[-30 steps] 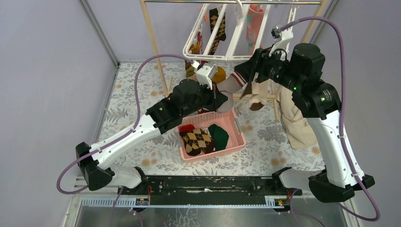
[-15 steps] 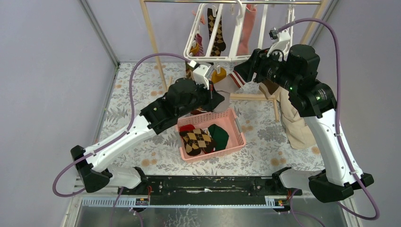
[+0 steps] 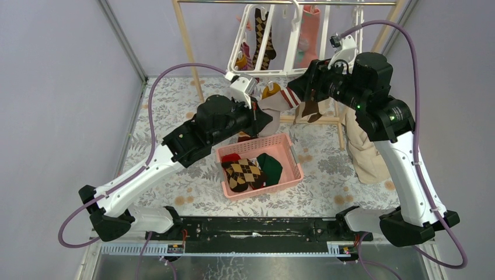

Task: Remove the socks clipped to the hanger
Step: Remove the sock from the hanger.

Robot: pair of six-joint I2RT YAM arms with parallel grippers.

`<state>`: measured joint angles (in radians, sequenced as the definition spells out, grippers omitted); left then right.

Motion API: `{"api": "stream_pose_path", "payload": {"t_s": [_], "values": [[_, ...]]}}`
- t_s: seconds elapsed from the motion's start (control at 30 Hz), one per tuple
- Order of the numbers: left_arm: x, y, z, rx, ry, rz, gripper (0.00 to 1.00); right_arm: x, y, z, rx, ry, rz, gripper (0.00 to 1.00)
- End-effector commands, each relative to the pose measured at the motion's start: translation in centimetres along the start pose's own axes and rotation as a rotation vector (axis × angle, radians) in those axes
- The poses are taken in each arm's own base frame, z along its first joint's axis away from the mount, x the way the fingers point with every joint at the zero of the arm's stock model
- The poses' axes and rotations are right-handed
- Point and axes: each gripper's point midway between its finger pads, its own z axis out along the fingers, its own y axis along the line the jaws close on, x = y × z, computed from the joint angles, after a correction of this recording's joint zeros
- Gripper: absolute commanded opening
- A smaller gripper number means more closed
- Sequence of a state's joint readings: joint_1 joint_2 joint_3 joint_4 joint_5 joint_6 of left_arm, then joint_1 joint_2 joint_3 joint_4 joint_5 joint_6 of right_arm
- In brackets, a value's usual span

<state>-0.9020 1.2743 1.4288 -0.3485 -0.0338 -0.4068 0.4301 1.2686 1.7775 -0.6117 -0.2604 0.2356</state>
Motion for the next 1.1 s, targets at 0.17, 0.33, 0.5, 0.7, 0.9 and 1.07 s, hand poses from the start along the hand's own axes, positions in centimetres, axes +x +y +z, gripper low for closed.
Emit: {"api": "stream_pose_path", "payload": {"t_s": [0.17, 0.33, 0.5, 0.7, 0.9, 1.07], "values": [[-1.7, 0.5, -0.6, -0.02, -0.044, 0.028, 0.0, -0.4, 0.4, -0.9, -0.003, 0.028, -0.019, 0.64], [-2.1, 0.6, -1.0, -0.024, -0.051, 0.03, 0.0, 0.0, 0.0, -0.7, 0.014, 0.056, -0.018, 0.65], [-2.4, 0.6, -1.0, -0.025, -0.05, 0.035, 0.0, 0.7, -0.8, -0.5, 0.049, 0.094, -0.027, 0.65], [-2.7, 0.4, -1.1, -0.022, -0.053, 0.037, 0.0, 0.6, -2.2, -0.7, 0.131, 0.087, -0.044, 0.65], [-2.8, -0.2, -1.1, 0.007, -0.046, 0.029, 0.0, 0.1, -3.0, -0.9, 0.169, 0.032, -0.054, 0.67], [-2.0, -1.3, -1.0, 0.069, -0.014, 0.01, 0.0, 0.2, -3.5, -0.2, 0.181, -0.009, -0.034, 0.67]]}}
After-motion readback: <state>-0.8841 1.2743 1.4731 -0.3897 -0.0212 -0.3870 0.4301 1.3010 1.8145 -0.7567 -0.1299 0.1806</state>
